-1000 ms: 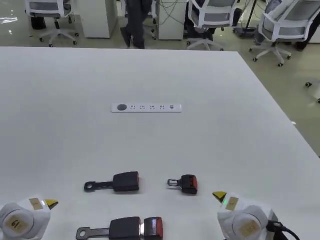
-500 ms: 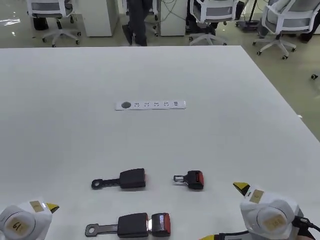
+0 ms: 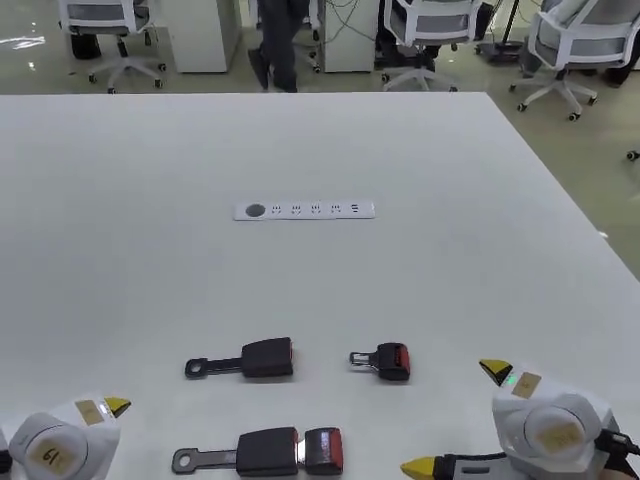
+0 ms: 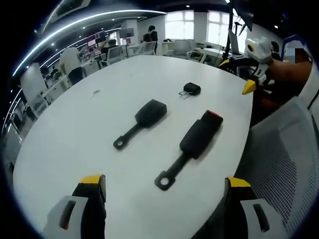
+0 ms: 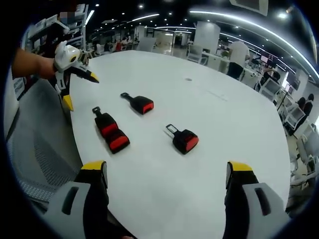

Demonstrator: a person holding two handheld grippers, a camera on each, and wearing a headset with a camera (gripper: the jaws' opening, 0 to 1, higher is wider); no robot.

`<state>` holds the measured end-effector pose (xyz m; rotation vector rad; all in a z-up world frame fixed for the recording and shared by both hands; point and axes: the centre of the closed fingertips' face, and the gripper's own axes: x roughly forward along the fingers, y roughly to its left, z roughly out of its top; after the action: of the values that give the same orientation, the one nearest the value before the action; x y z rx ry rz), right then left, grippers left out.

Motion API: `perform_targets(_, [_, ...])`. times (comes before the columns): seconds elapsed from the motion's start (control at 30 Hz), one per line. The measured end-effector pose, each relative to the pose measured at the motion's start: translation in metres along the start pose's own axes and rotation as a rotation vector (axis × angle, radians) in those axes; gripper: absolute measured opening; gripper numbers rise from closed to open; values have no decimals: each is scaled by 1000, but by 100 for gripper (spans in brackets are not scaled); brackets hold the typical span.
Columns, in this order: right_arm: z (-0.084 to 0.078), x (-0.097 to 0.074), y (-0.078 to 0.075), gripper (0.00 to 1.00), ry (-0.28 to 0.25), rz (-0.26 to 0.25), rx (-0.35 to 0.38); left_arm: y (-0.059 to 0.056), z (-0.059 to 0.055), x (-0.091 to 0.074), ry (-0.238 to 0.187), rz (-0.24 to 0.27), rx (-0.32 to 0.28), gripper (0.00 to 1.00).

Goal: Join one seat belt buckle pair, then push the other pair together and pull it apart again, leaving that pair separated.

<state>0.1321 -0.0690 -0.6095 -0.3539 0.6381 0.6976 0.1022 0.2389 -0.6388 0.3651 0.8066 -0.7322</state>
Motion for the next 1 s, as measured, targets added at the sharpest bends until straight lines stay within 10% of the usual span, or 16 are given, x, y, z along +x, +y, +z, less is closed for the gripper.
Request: perform_targets(1.0, [-4,-3,1,99,6,-11,20,-2,-4,2,-14,22,-53,100])
